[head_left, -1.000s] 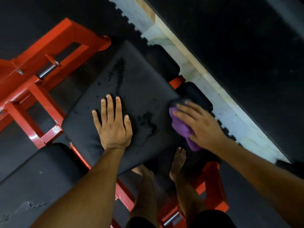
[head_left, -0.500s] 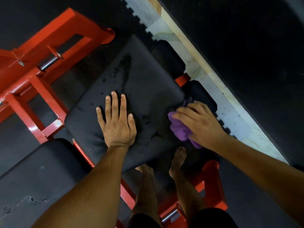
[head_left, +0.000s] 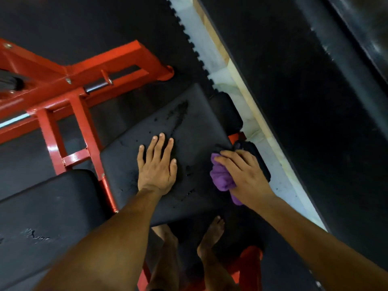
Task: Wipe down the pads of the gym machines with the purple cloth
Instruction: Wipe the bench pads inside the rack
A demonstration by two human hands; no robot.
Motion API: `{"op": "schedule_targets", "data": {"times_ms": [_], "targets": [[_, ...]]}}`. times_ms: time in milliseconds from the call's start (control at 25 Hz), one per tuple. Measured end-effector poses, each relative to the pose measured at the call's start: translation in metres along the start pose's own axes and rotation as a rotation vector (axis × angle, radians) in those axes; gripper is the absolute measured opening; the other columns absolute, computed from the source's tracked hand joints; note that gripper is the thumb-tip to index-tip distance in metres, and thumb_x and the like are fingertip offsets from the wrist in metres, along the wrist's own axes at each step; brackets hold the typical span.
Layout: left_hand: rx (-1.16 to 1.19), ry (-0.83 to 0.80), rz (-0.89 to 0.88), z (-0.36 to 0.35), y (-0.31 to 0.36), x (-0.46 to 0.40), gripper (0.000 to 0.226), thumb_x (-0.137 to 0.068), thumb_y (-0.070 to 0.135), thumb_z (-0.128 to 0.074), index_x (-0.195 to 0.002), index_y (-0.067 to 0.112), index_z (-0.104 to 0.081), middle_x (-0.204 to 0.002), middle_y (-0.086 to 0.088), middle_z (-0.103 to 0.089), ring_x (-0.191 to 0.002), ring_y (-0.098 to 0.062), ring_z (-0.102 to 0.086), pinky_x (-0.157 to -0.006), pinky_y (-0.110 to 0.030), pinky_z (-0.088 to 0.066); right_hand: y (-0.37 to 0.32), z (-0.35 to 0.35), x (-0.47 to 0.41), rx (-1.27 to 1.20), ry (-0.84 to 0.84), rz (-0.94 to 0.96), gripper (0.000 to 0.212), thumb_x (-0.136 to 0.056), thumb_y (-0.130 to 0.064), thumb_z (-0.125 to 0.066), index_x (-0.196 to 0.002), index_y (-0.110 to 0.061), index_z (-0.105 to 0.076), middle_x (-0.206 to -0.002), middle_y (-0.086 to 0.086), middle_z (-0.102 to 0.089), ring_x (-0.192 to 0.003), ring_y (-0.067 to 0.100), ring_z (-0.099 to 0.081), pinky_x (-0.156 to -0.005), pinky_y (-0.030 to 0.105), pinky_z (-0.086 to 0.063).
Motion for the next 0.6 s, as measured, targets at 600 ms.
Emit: {"op": "schedule_targets", "data": {"times_ms": [600], "targets": [[0.119,0.238,0.147,0.018,-0.060,-0.023,0.060,-0.103,0.041,-0.035,-0.159,0.021,-0.039,-0.167,-0.005,-0.032,-0.156,-0.025,-0.025,-0.126,-0.051,-0.019,0.007,-0.062,-0.256,0.179,-0.119,0.009,0.060,-0.073,-0.021,-0.074,-0.130,-0.028,-0.054,-0.130,-0.003,-0.056,-0.119,0.027,-0.051,-0.098,0.057,-0.045]]}}
Point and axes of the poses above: each hand's wrist, its own x-axis away from the middle knuckle, its own z-axis out of the back of the hand, y = z × x, the point moved 9 cm from there along -x, towards the middle knuckle
